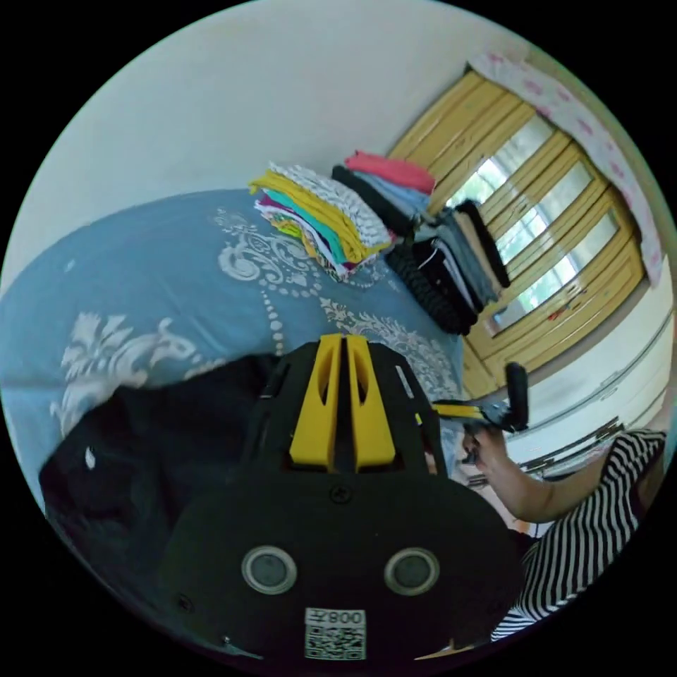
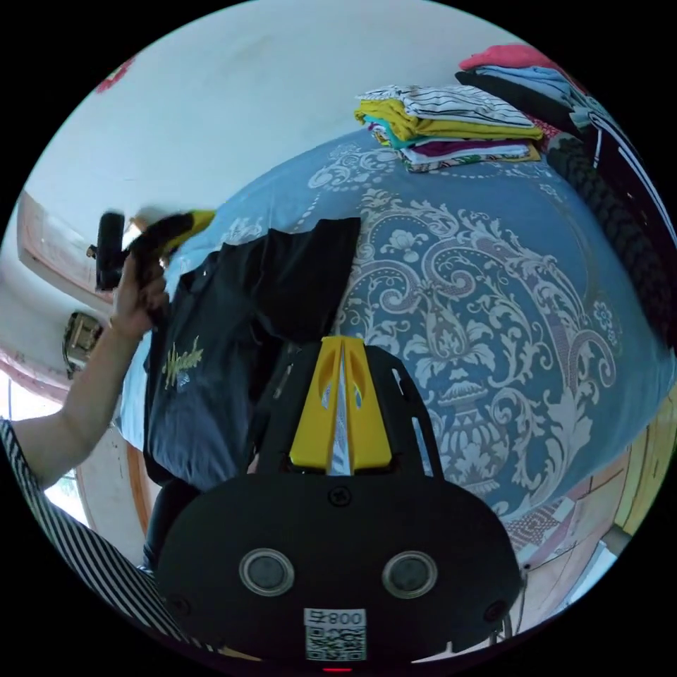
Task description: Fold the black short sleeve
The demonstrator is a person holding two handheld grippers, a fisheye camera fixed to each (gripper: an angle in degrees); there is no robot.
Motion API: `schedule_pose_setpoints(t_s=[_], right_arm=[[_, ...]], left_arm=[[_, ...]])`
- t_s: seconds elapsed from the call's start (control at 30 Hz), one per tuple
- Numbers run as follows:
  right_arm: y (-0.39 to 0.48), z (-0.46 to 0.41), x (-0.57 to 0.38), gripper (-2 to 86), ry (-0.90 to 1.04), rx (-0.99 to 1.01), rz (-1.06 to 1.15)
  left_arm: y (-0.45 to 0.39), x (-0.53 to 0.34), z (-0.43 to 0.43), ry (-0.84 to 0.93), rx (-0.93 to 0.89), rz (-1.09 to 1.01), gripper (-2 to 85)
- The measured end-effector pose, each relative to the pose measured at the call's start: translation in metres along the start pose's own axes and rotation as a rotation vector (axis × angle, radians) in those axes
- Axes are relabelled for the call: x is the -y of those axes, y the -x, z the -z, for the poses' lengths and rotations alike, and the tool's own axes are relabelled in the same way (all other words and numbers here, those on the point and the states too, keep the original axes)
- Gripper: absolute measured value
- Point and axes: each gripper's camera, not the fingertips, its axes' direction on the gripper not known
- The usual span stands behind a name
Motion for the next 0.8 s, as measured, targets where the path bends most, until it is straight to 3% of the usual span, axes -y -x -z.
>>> schedule_pose_setpoints(t_s=[0.1, 0.23, 0.43, 0.6, 0.8], right_arm=[[0.037, 0.019, 0.005, 1.2, -0.019, 0.092, 0.064], [0.117, 0.024, 0.023, 2.4, 0.032, 0.203, 0.236], [0.314, 0.006, 0.062, 5.1, 0.176, 0.343, 0.593], [0.501, -0.022, 0.08, 6.5, 0.315, 0.289, 0.863], [0.642, -0.043, 0.092, 6.7, 0.362, 0.152, 1.007]], left_arm=[[0.022, -0.078, 0.099, -0.096, 0.101, 0.161, 2.5], [0.04, -0.203, 0.231, -0.203, 0.404, 0.484, 5.1], [0.076, -0.318, 0.35, -0.326, 0.481, 0.865, 8.1], [0.097, -0.339, 0.4, -0.378, 0.478, 0.911, 8.8], [0.11, -0.347, 0.448, -0.347, 0.46, 0.893, 8.4]])
